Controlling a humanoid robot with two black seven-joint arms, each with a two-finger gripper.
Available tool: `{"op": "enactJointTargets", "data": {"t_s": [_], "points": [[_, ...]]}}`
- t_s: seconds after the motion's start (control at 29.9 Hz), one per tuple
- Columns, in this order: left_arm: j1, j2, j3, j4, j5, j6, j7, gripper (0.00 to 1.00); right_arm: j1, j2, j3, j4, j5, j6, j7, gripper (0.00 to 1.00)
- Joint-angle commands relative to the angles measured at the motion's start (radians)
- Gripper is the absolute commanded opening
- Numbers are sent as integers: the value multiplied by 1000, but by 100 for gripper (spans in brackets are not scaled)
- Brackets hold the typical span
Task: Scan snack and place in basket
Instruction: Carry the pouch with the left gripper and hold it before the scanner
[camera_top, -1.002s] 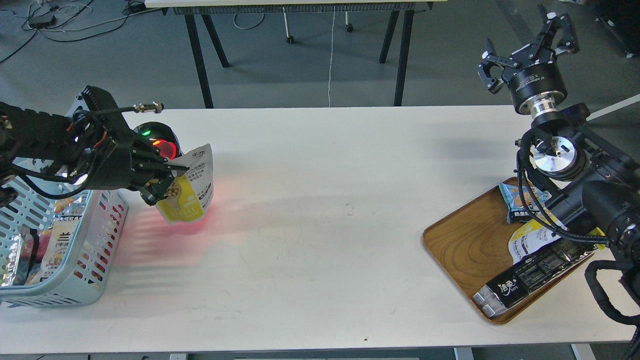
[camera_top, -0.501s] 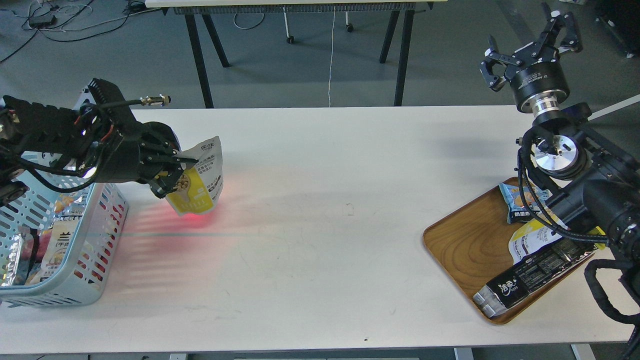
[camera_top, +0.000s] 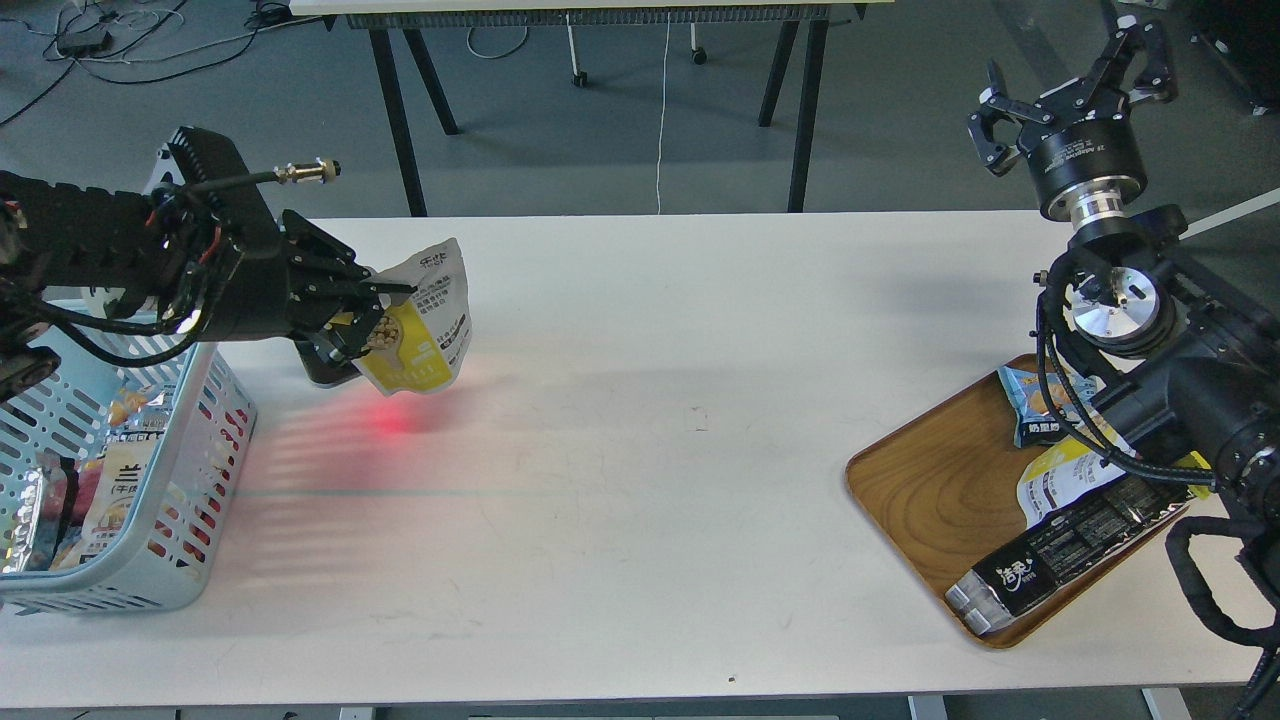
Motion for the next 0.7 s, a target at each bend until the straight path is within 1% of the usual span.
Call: {"op": "enactJointTargets", "data": {"t_s": [0.0, 0.5, 0.67], "points": [[3, -2, 7, 1, 0, 0, 1, 1, 1, 0, -1, 0, 1, 0, 1, 99], [44, -2, 7, 3, 0, -4, 1, 1, 3, 0, -1, 2, 1, 0, 1, 99], [47, -8, 8, 47, 0, -3, 3, 1, 1, 0, 0, 2, 1, 0, 1, 99]]}}
